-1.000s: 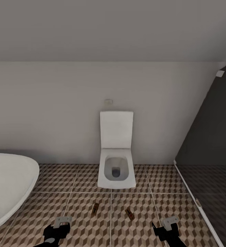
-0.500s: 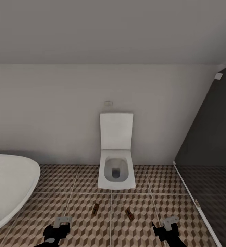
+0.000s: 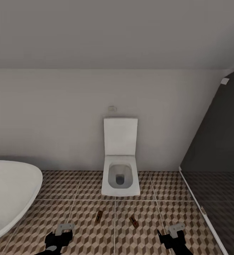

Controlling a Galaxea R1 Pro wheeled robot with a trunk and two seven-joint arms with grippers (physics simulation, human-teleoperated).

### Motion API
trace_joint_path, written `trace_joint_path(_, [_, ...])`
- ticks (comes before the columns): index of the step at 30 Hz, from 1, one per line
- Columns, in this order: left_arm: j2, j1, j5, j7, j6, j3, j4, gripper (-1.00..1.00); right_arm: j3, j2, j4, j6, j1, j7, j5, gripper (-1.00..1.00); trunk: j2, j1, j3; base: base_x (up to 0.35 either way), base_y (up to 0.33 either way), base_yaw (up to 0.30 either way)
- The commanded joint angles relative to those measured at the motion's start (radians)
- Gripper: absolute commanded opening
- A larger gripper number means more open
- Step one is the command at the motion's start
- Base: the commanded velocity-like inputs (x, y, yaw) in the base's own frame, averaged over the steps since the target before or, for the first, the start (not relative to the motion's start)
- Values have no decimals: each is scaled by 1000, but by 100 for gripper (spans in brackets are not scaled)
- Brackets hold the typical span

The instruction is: Take the four mousetraps from the cabinet in the bathroom and place them on the bathroom floor. Make sure all four end up on the same floor surface, and ensure that at least two of them are either under or directly next to the same bathroom sink.

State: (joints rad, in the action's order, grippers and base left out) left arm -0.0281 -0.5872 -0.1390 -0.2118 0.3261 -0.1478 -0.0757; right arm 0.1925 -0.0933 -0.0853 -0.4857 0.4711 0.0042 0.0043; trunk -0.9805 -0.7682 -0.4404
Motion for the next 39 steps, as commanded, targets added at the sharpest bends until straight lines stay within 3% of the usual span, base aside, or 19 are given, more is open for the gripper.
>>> trace_joint_path(1, [0, -2, -10, 0, 7, -9, -4, 100, 2, 0, 1, -3, 1, 0, 0, 100, 7, 4, 2, 0, 0, 0])
trace_joint_path(39, [0, -2, -10, 0, 7, -9, -4, 100, 2, 0, 1, -3, 0, 0, 0, 100, 273, 150, 121, 0, 0, 0])
